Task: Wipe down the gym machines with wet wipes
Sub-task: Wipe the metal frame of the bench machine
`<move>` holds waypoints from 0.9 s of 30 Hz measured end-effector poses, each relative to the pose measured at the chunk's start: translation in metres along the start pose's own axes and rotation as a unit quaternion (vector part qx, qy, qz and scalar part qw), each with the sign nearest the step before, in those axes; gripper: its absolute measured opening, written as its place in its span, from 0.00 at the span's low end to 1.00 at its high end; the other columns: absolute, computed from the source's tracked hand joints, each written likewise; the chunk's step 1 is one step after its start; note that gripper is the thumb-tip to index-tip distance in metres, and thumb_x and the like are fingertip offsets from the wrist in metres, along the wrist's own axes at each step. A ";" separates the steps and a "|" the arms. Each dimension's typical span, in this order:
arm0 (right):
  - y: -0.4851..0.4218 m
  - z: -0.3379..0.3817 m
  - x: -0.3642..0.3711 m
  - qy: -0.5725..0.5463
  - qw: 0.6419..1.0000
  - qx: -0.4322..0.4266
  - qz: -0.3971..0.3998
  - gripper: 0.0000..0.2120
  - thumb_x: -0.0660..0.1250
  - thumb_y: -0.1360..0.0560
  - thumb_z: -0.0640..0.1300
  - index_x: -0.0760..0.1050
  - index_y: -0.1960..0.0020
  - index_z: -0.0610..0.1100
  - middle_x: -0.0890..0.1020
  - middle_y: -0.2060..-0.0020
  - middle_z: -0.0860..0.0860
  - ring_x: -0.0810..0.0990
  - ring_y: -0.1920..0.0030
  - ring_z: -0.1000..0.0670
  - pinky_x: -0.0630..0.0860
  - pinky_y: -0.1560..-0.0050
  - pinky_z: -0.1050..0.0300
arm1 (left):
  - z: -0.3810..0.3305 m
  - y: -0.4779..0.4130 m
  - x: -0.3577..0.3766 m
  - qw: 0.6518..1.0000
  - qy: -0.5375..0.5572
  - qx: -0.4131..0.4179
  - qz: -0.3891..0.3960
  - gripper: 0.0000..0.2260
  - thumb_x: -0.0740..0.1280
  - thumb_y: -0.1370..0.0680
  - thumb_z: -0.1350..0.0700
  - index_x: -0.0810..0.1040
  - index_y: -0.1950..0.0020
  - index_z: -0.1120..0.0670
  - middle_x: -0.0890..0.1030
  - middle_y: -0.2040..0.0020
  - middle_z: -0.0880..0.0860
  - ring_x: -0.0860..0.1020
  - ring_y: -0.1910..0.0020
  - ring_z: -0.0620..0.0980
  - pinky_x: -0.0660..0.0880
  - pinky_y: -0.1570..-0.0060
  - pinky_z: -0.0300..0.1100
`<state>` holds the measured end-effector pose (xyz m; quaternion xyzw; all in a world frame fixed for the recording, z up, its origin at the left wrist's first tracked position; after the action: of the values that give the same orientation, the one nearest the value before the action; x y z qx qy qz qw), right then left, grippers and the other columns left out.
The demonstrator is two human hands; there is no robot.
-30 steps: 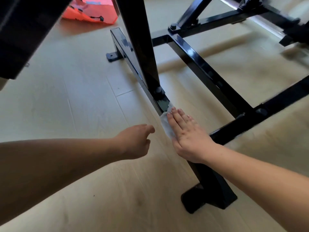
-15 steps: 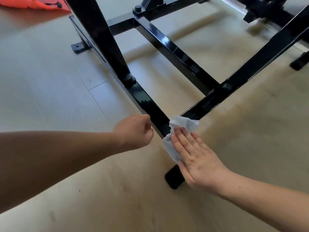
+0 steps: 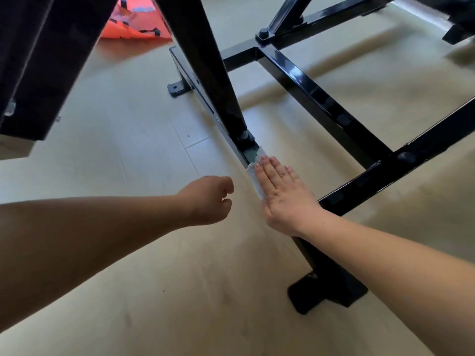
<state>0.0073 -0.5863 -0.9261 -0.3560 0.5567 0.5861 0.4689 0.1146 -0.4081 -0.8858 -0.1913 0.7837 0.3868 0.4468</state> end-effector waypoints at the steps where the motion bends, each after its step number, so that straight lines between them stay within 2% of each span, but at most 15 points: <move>1: 0.002 -0.001 0.000 -0.006 1.000 -0.001 -0.003 0.34 0.44 0.16 0.48 0.23 0.21 0.46 0.24 0.22 0.49 0.24 0.22 0.50 0.33 0.19 0.46 | -0.001 -0.001 -0.002 1.000 -0.008 -0.004 0.010 0.16 0.64 0.20 0.51 0.74 0.32 0.49 0.79 0.37 0.49 0.78 0.40 0.51 0.77 0.39 0.48; 5: 0.017 0.004 0.002 -0.029 0.999 0.024 0.021 0.37 0.47 0.18 0.44 0.24 0.21 0.46 0.24 0.22 0.49 0.23 0.22 0.49 0.33 0.19 0.46 | -0.020 0.006 -0.007 0.997 -0.040 -0.016 0.072 0.23 0.65 0.19 0.49 0.68 0.24 0.50 0.75 0.28 0.51 0.75 0.32 0.52 0.74 0.33 0.49; 9: 0.035 0.002 -0.002 -0.048 0.995 0.054 0.068 0.44 0.54 0.20 0.42 0.23 0.21 0.46 0.22 0.23 0.47 0.23 0.23 0.47 0.33 0.20 0.44 | -0.044 0.012 -0.001 0.993 -0.054 -0.032 0.096 0.25 0.65 0.19 0.49 0.66 0.22 0.52 0.72 0.25 0.52 0.73 0.29 0.53 0.72 0.32 0.47; 12: 0.035 0.001 -0.001 -0.049 0.993 0.060 0.089 0.48 0.58 0.23 0.40 0.21 0.22 0.47 0.20 0.25 0.47 0.22 0.23 0.45 0.31 0.20 0.42 | -0.059 0.010 0.007 0.997 -0.012 -0.065 0.042 0.22 0.63 0.18 0.51 0.69 0.25 0.52 0.74 0.28 0.52 0.75 0.31 0.53 0.73 0.34 0.47; 16: 0.032 0.003 0.003 -0.037 0.995 0.059 0.072 0.48 0.58 0.23 0.39 0.22 0.21 0.47 0.21 0.24 0.47 0.23 0.22 0.44 0.31 0.20 0.43 | -0.051 0.010 0.014 0.997 0.026 -0.070 -0.024 0.18 0.62 0.18 0.54 0.71 0.28 0.51 0.75 0.30 0.51 0.76 0.35 0.53 0.74 0.36 0.47; 19: 0.033 0.004 -0.006 -0.028 0.992 0.062 0.106 0.49 0.58 0.23 0.37 0.20 0.23 0.48 0.19 0.26 0.47 0.22 0.23 0.45 0.30 0.21 0.42 | -0.041 0.019 0.017 0.997 0.045 -0.062 -0.031 0.20 0.62 0.19 0.53 0.70 0.26 0.51 0.74 0.28 0.50 0.76 0.33 0.53 0.74 0.34 0.49; 27: 0.027 0.006 -0.006 -0.016 0.991 0.085 0.103 0.46 0.56 0.19 0.39 0.18 0.25 0.52 0.18 0.27 0.49 0.23 0.23 0.47 0.30 0.21 0.43 | -0.045 0.030 0.018 0.991 0.100 -0.018 -0.093 0.21 0.62 0.18 0.54 0.67 0.23 0.50 0.71 0.26 0.49 0.74 0.30 0.50 0.71 0.31 0.46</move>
<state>-0.0156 -0.5799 -0.9114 -0.2458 0.6309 0.5875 0.4433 0.0608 -0.4231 -0.8742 -0.3088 0.7962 0.3366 0.3968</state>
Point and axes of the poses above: each hand's wrist, its own y-axis away from the middle knuckle, its own x-axis out of the palm, z = x × y, the point moved 1 cm from there along -y, towards the middle knuckle
